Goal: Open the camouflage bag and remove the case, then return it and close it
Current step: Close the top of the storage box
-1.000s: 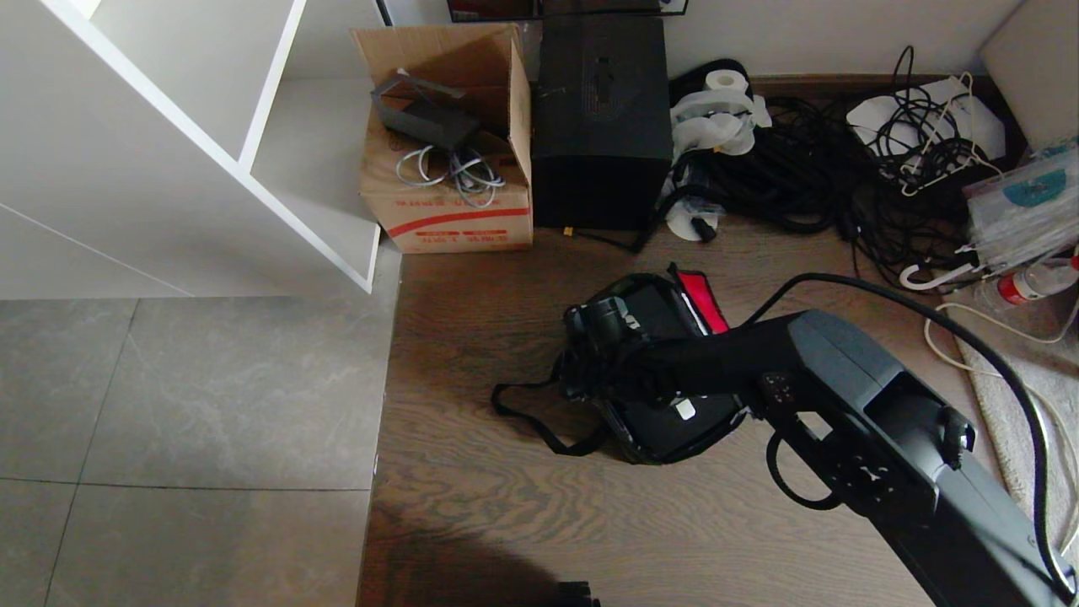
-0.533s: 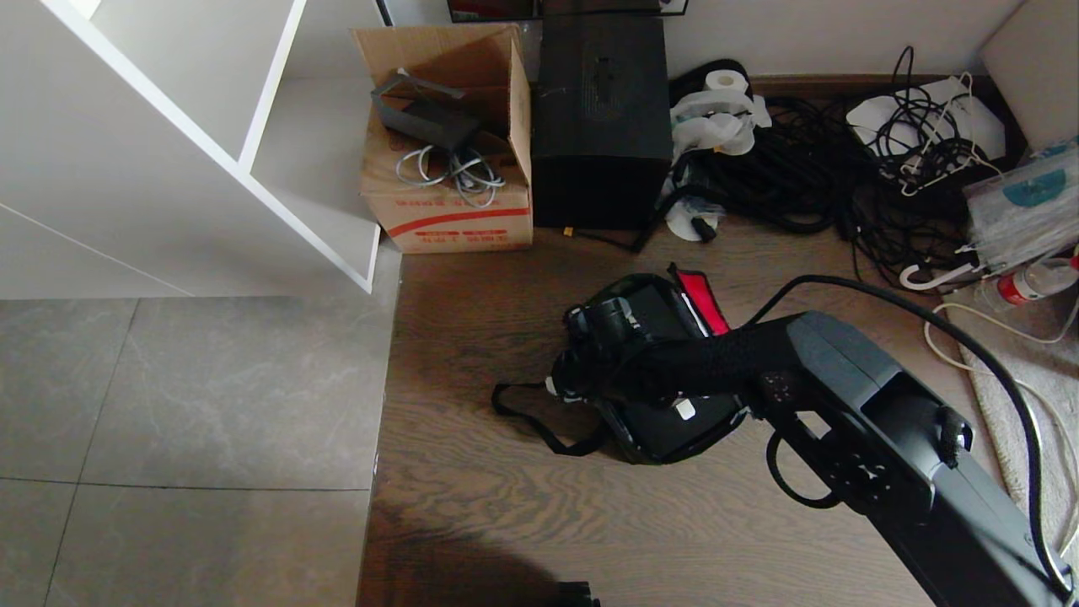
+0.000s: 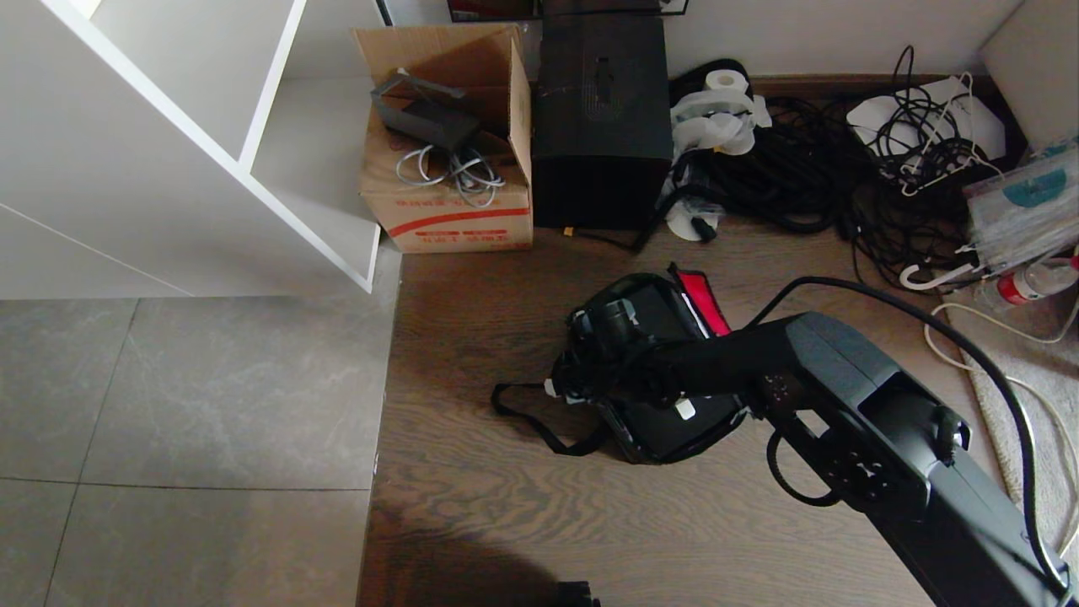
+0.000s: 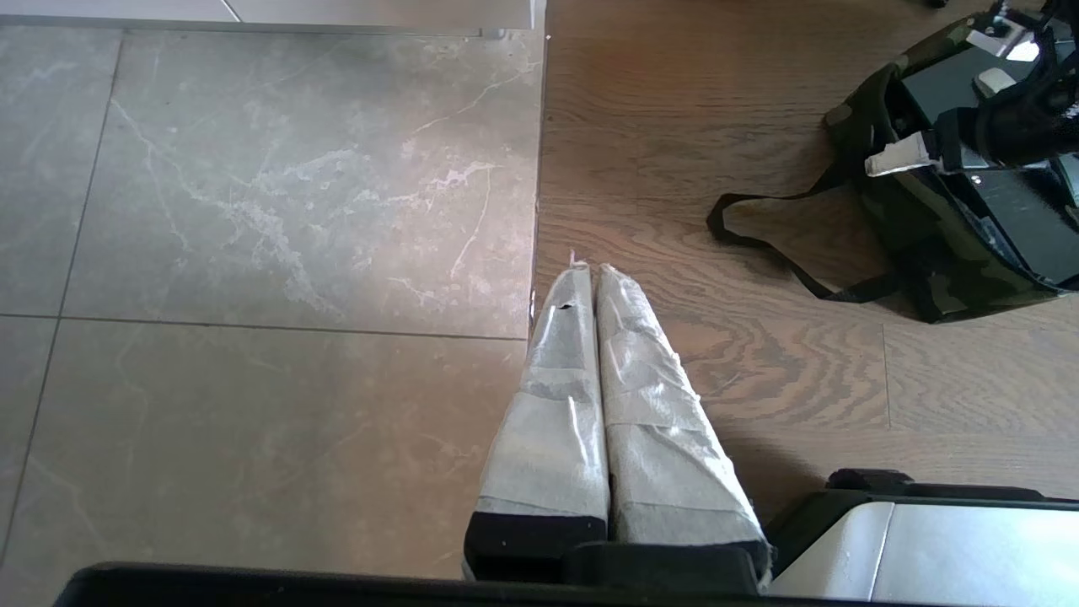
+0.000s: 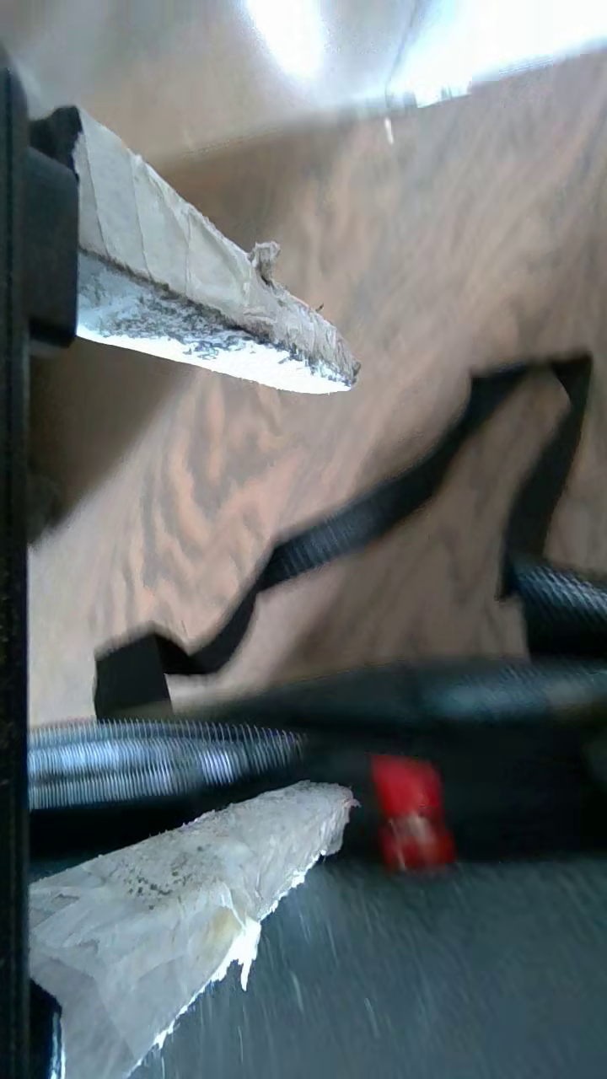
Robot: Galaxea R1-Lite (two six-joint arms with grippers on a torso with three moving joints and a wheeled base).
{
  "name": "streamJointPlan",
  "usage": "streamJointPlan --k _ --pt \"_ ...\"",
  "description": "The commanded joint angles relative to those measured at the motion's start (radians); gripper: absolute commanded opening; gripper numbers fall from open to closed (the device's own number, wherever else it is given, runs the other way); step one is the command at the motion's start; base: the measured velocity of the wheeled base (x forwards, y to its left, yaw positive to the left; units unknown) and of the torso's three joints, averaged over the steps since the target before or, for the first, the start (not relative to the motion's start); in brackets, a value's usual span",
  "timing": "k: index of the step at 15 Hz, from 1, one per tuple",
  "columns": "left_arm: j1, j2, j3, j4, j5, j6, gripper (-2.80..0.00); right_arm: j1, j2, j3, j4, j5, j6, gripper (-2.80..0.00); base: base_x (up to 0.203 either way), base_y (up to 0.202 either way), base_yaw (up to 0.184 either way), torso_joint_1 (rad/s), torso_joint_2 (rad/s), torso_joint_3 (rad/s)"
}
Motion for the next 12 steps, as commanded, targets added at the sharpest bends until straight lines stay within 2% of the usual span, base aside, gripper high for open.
streamJointPlan --k 1,8,12 --pt "0.0 0.0 0.0 -0.001 0.0 0.0 -2.8 0.008 -0.002 0.0 0.0 0.032 0.013 0.0 0.0 0.0 0.0 0.0 0.0 0.0" --pt "0.0 0.0 -0.001 -0.001 0.0 0.0 -2.8 0.046 -0.037 0.002 0.029 0.049 0.083 0.0 0.0 0.0 0.0 0.0 0.0 0.0" --pt "0.0 0.0 0.0 -0.001 0.0 0.0 -2.8 0.063 -0.101 0.002 0.108 0.058 0.12 0.0 0.0 0.0 0.0 0.0 0.0 0.0"
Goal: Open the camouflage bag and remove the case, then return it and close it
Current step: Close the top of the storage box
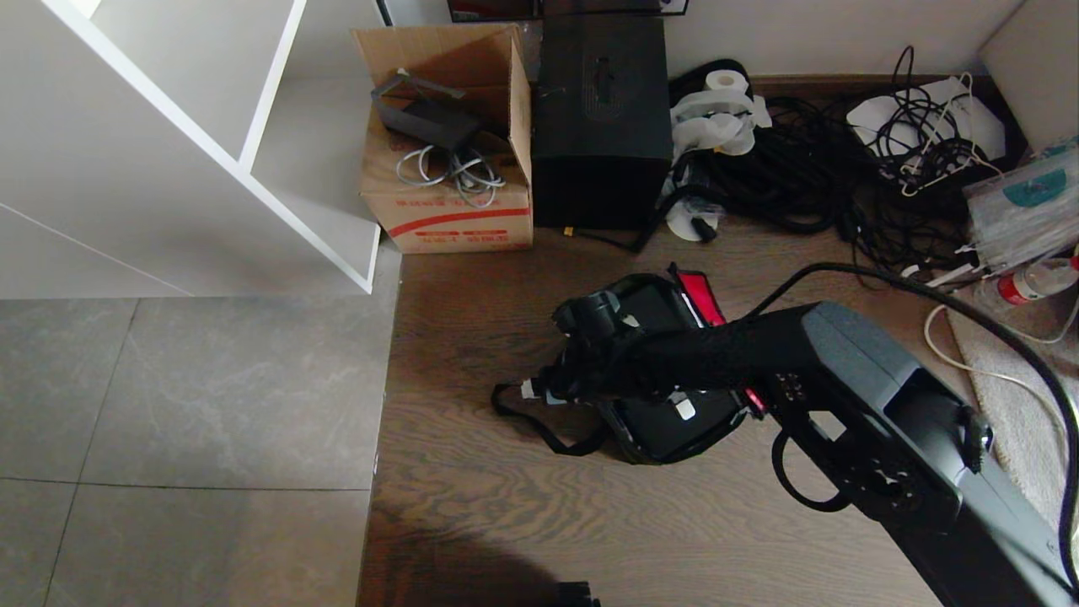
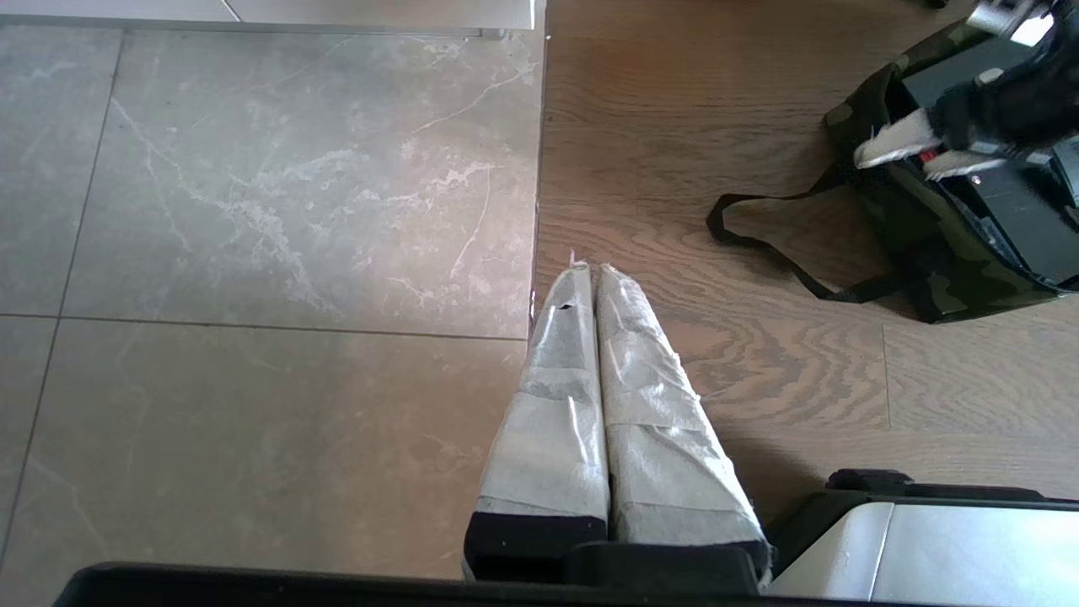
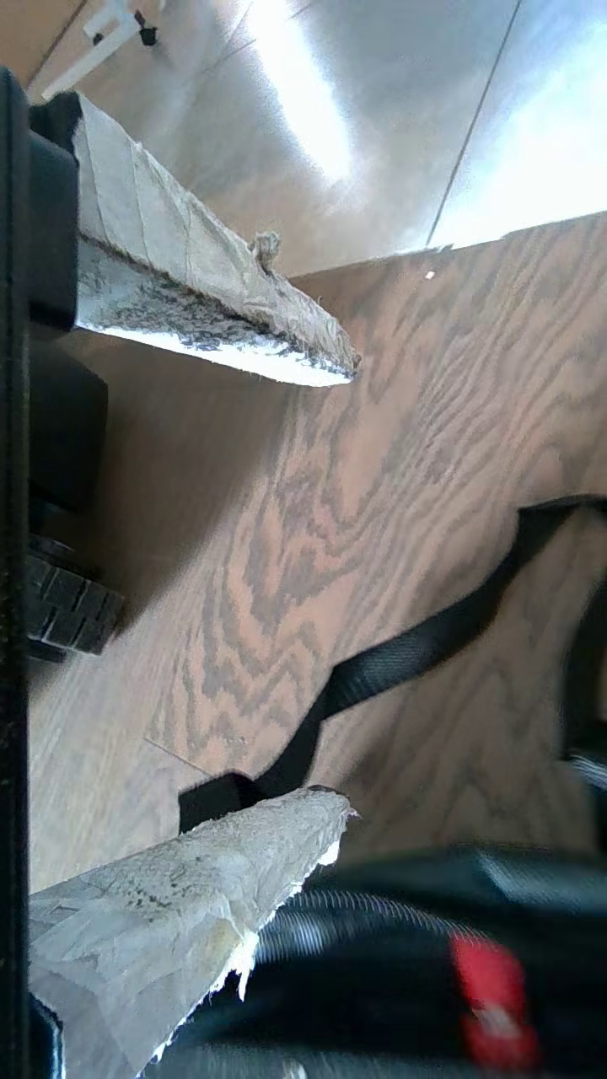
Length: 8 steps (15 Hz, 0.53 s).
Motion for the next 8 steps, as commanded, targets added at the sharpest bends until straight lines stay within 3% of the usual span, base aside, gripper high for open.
streamJointPlan --k 1,4,8 --pt "0.0 0.0 0.0 0.0 -0.001 0.0 -2.8 0.003 -0.032 0.001 0.004 0.002 -0.006 0.0 0.0 0.0 0.0 0.0 0.0 0.0" --pt "0.0 0.0 0.0 0.0 0.0 0.0 -2.8 -0.003 -0.046 0.002 0.039 -0.006 -0.01 0.0 0.0 0.0 0.0 0.0 0.0 0.0" --pt "0.0 0.0 0.0 0.0 0.0 0.0 -2.8 -0.022 -0.121 0.046 0.131 -0.02 -0.086 0.0 0.0 0.0 0.0 0.0 0.0 0.0"
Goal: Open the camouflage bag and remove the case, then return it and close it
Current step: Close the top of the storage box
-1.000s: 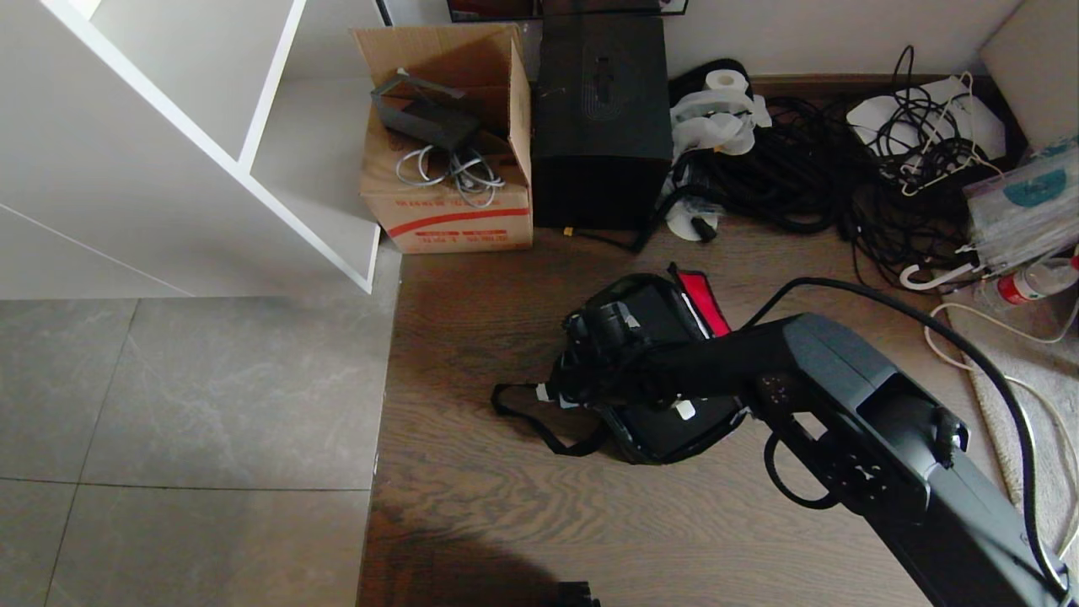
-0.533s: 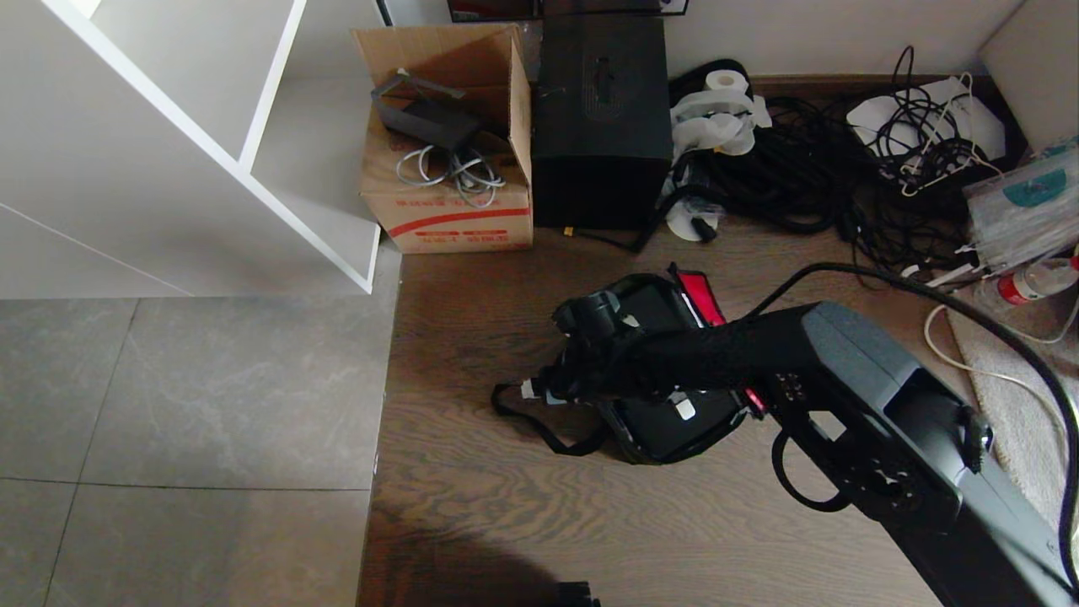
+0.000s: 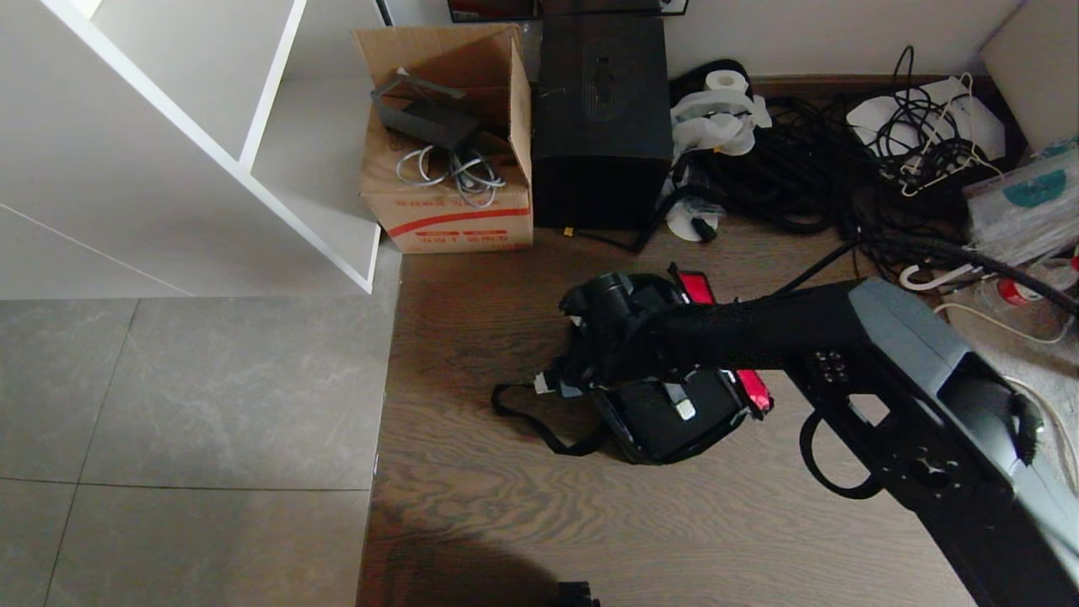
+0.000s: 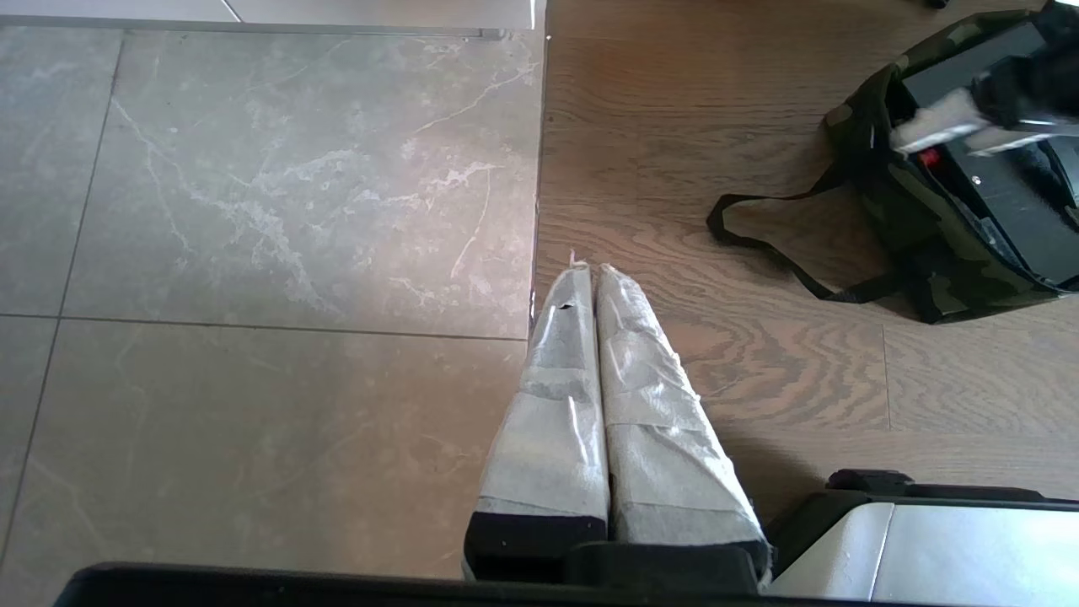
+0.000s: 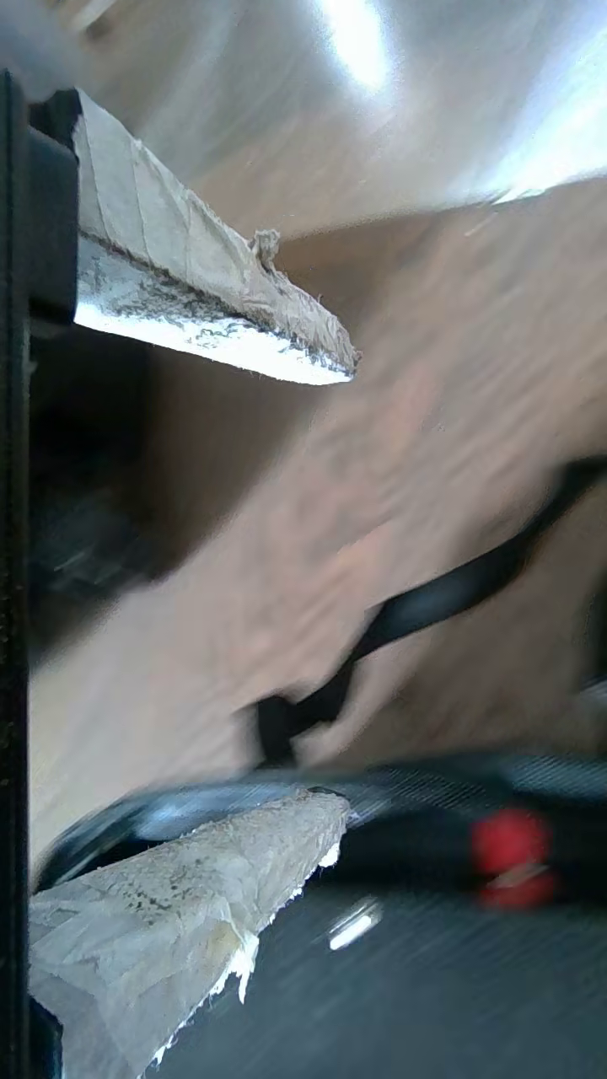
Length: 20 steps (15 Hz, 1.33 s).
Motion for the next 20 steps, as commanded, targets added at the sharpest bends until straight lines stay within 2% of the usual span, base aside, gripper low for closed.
streamJointPlan --k 1,3,6,11,15,20 --pt "0.0 0.0 0.0 0.0 0.0 0.0 -2.8 -0.018 -0.079 0.046 0.041 0.003 -0.024 0.0 0.0 0.0 0.0 0.0 0.0 0.0" --pt "0.0 0.0 0.0 0.001 0.0 0.0 -2.8 -0.05 -0.173 0.095 0.081 0.02 -0.054 0.0 0.0 0.0 0.0 0.0 0.0 0.0" --pt "0.0 0.0 0.0 0.001 0.0 0.0 -2.8 -0.095 -0.299 0.169 0.117 0.104 -0.059 0.0 0.0 0.0 0.0 0.0 0.0 0.0" --pt "0.0 0.0 -0.001 0.001 -0.001 0.0 -2.8 -0.138 -0.438 0.34 0.115 0.131 -0.068 0.0 0.0 0.0 0.0 0.0 0.0 0.0" --pt "0.0 0.0 -0.001 0.001 0.0 0.0 -2.8 -0.142 -0.458 0.331 0.126 0.205 -0.065 0.0 0.0 0.0 0.0 0.0 0.0 0.0" --pt "0.0 0.0 -0.002 0.001 0.0 -0.003 -2.8 -0.142 -0.459 0.331 0.146 0.208 -0.063 0.0 0.0 0.0 0.0 0.0 0.0 0.0"
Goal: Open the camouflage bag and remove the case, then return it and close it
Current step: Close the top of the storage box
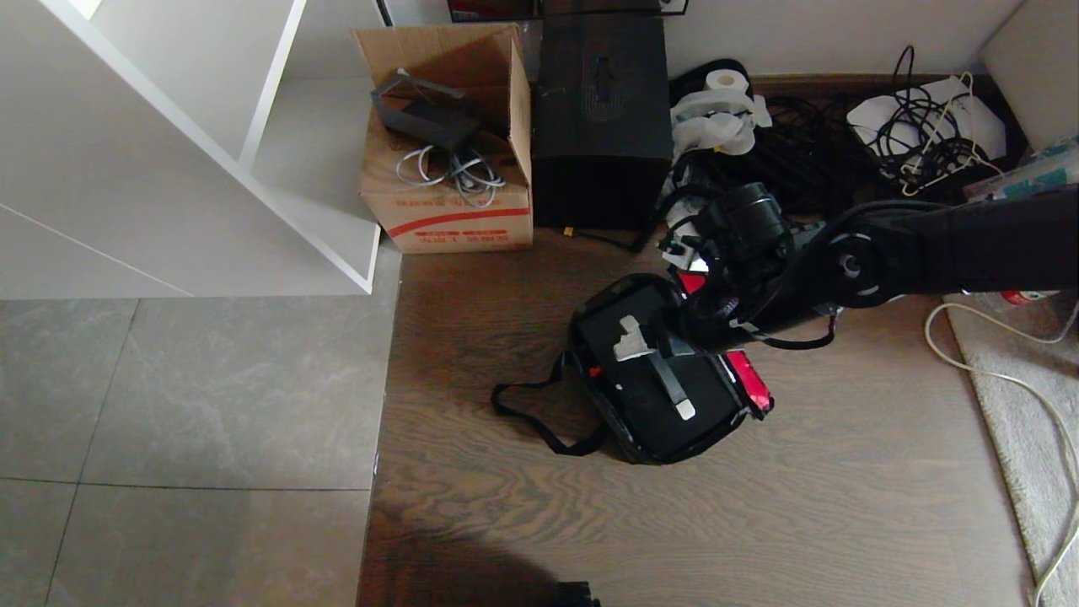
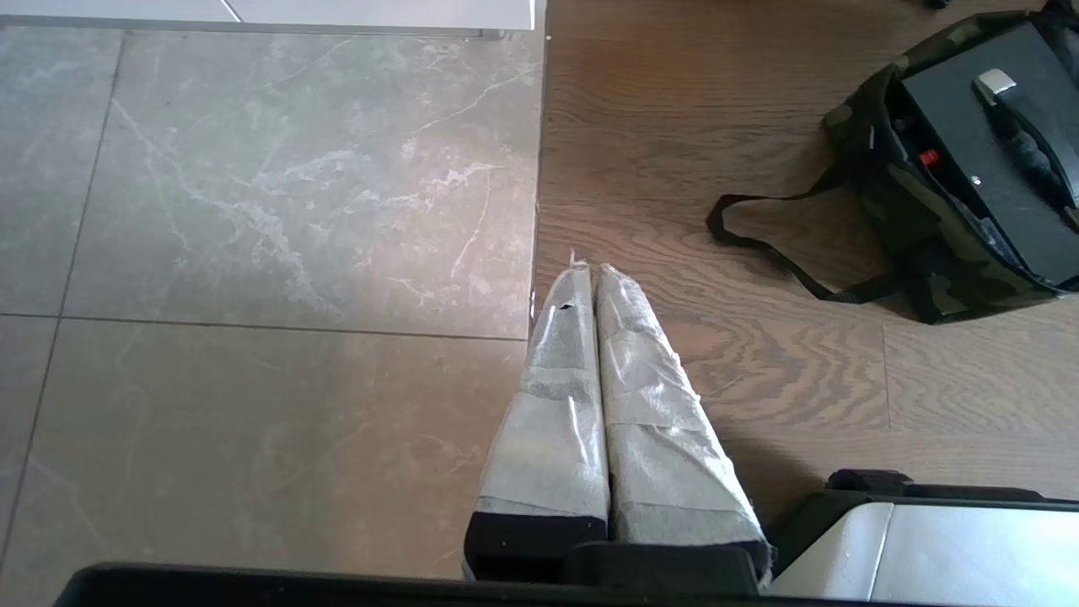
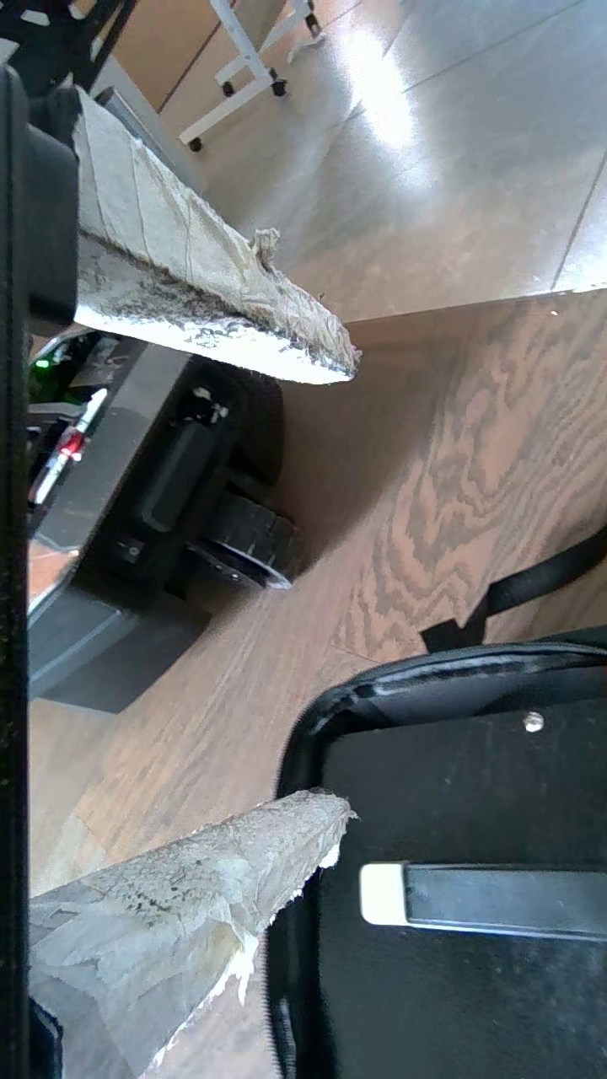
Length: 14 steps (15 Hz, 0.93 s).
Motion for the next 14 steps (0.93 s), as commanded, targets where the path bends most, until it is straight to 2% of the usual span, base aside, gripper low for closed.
streamJointPlan --k 1,6,9,12,14 --pt "0.0 0.0 0.0 0.0 0.0 0.001 -2.8 0.0 -0.002 0.0 0.011 0.001 0.003 0.0 0.0 0.0 0.0 0.0 0.0 0.0" --pt "0.0 0.001 0.0 -0.001 0.0 -0.004 -2.8 0.0 -0.013 -0.001 0.045 0.003 0.003 0.0 0.0 0.0 0.0 0.001 0.0 -0.015" --pt "0.0 0.001 0.001 -0.001 0.0 -0.004 -2.8 0.0 -0.014 -0.003 0.051 0.006 0.003 0.0 0.0 0.0 0.0 0.006 0.0 -0.155" --pt "0.0 0.002 0.001 -0.001 0.0 -0.004 -2.8 0.0 -0.018 -0.015 0.055 0.07 0.003 0.0 0.0 0.0 0.0 0.003 0.0 -0.19" --pt "0.0 0.002 0.0 -0.001 0.0 -0.004 -2.8 0.0 -0.015 -0.034 0.069 0.07 0.003 0.0 0.0 0.0 0.0 0.003 0.0 -0.206"
